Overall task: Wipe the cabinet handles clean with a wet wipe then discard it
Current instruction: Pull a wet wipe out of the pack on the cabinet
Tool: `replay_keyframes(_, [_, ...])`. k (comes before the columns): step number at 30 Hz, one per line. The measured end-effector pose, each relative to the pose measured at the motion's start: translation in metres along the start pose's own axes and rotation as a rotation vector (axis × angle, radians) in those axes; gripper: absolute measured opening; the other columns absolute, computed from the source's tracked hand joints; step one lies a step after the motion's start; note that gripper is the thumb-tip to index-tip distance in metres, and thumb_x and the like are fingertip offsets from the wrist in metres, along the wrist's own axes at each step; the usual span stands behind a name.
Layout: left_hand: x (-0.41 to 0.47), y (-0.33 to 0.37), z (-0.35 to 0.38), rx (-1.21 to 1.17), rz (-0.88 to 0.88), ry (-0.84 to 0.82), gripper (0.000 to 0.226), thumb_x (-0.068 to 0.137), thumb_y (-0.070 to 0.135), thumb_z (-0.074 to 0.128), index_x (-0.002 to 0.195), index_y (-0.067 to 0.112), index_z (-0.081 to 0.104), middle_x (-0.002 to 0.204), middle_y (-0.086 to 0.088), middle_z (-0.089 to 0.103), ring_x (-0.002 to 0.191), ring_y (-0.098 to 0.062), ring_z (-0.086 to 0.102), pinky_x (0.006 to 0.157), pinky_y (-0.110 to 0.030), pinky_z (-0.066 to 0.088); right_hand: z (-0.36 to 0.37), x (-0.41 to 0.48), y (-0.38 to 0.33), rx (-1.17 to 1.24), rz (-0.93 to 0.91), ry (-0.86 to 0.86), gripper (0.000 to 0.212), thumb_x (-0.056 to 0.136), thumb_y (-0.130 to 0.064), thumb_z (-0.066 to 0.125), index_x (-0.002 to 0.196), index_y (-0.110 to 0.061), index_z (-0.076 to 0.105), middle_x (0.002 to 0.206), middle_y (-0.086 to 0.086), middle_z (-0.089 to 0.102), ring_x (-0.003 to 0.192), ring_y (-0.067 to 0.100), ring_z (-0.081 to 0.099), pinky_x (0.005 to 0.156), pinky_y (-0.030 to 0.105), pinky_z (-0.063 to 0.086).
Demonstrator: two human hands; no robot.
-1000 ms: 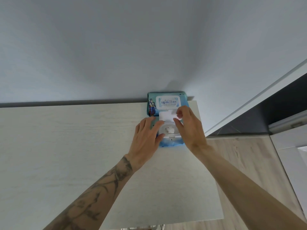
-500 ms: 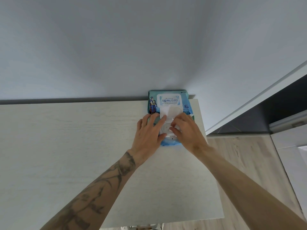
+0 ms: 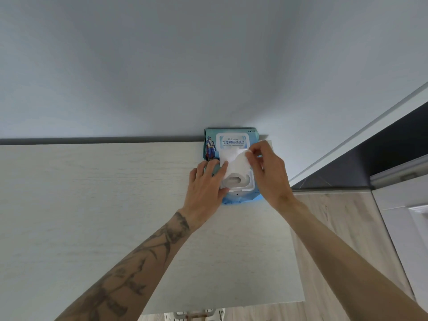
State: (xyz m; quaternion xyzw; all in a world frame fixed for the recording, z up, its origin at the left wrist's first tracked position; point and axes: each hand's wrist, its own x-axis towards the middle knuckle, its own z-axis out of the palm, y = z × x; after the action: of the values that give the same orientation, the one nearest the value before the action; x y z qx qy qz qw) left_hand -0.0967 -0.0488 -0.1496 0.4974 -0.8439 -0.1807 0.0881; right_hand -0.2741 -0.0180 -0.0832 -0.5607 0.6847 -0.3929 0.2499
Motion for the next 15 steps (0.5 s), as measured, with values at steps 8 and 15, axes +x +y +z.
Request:
replay_keyframes(8, [-0.003,0.007,-0.002,-0.349,-0.112,0.092,0.089,0.091,0.043,0.08,0.162,0.025,0.028,0.153,0.003,0.046,0.143,-0.016,0.038,0.123,-0.033,0.022,-0.034,-0.009,-0.008,0.201,0.129,0.187,0.025,0.108,-0.018,0.055,0.094,-0.038,0.052,0.092,-0.032,0.065,0.092,-0.006,0.064,0.07,0.014,0.055])
replay_keyframes(15, [-0.009,0.017,0.01,-0.182,-0.098,0.107,0.037,0.105,0.044,0.061,0.135,0.023,0.068,0.134,0.002,0.051,0.133,-0.017,0.045,0.119,-0.037,0.035,-0.031,-0.021,0.0,0.264,0.237,0.14,0.016,0.111,-0.023,0.052,0.099,-0.033,0.049,0.101,-0.025,0.065,0.101,0.009,0.067,0.062,0.019,0.06])
